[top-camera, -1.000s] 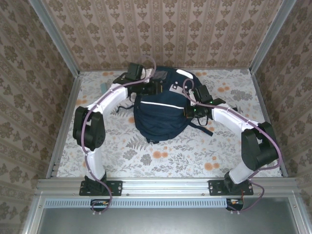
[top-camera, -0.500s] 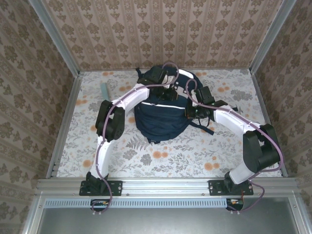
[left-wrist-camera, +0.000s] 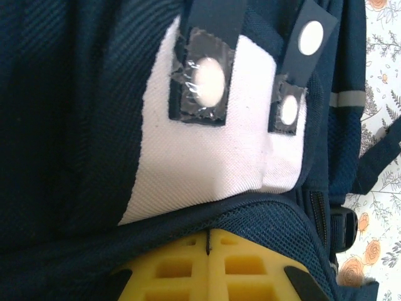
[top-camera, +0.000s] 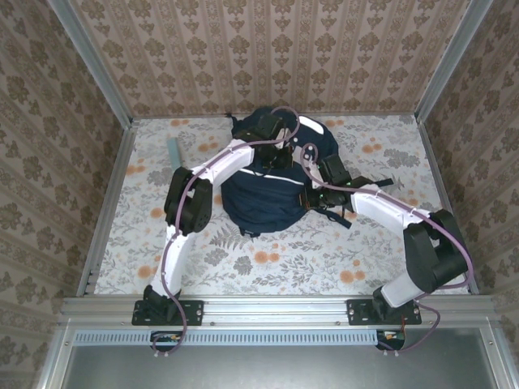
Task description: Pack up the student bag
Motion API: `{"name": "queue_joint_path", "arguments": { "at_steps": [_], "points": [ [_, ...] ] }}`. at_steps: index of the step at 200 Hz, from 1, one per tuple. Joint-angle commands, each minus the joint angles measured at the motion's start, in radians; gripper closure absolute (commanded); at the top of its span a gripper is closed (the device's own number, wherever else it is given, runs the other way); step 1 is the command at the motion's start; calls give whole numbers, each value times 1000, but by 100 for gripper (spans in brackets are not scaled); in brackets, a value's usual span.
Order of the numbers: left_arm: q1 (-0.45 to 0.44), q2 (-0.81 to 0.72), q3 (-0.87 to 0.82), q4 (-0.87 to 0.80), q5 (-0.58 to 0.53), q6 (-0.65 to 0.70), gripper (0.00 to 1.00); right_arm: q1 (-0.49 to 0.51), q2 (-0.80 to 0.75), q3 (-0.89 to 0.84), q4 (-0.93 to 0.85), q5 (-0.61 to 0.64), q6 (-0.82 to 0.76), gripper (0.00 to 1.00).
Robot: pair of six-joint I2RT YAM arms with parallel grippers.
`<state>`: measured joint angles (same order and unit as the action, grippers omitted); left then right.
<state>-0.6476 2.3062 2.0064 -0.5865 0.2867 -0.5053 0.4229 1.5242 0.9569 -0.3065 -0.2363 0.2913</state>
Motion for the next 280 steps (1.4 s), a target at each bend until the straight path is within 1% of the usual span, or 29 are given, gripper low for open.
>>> {"name": "queue_joint_path", "arguments": {
  "at_steps": [1, 33, 50, 88, 132, 150, 164, 168, 173, 188, 197, 206, 230, 243, 256, 266, 280],
  "points": [
    [17, 74, -14, -37, -115, -36, 97, 46, -68, -21, -22, -102, -17, 100],
    [17, 76, -23, -29, -115, -42, 98, 65, -107, -46, 20, -145, 2, 100],
    [19, 76, -28, -25, -118, -45, 98, 80, -126, -59, 33, -143, 9, 100],
    [20, 76, -38, -10, -112, -53, 99, 119, -127, -69, 69, -152, 37, 100],
    [20, 74, -46, -5, -100, -62, 99, 157, -87, -73, 172, -190, 85, 100],
    [22, 73, -46, -1, -89, -62, 99, 156, -80, -72, 165, -153, 100, 100],
    [24, 67, -47, 1, -73, -60, 99, 155, -82, -66, 128, -67, 115, 100],
    [25, 65, -47, 3, -67, -58, 99, 155, -84, -66, 120, -41, 125, 97],
    [26, 60, -46, 5, -57, -57, 98, 151, -88, -68, 113, -14, 134, 91],
    [32, 44, -46, 11, -29, -46, 95, 139, -107, -86, 107, 70, 172, 66],
    [37, 31, -46, 16, -3, -39, 93, 130, -114, -96, 110, 103, 186, 57],
    [42, 14, -46, 25, 25, -30, 90, 122, -114, -99, 108, 132, 194, 53],
    [50, -50, -48, 41, 94, 8, 81, 99, -67, -81, 99, 134, 209, 52],
    [52, -98, -62, 45, 110, 31, 75, 96, -36, -67, 99, 122, 214, 52],
    [54, -147, -88, 48, 110, 54, 71, 96, -9, -55, 108, 105, 216, 53],
    [56, -185, -110, 48, 104, 72, 71, 96, 12, -44, 112, 96, 215, 55],
    [63, -225, -147, 45, 66, 89, 70, 96, 42, -24, 116, 84, 215, 58]
  ]
}}
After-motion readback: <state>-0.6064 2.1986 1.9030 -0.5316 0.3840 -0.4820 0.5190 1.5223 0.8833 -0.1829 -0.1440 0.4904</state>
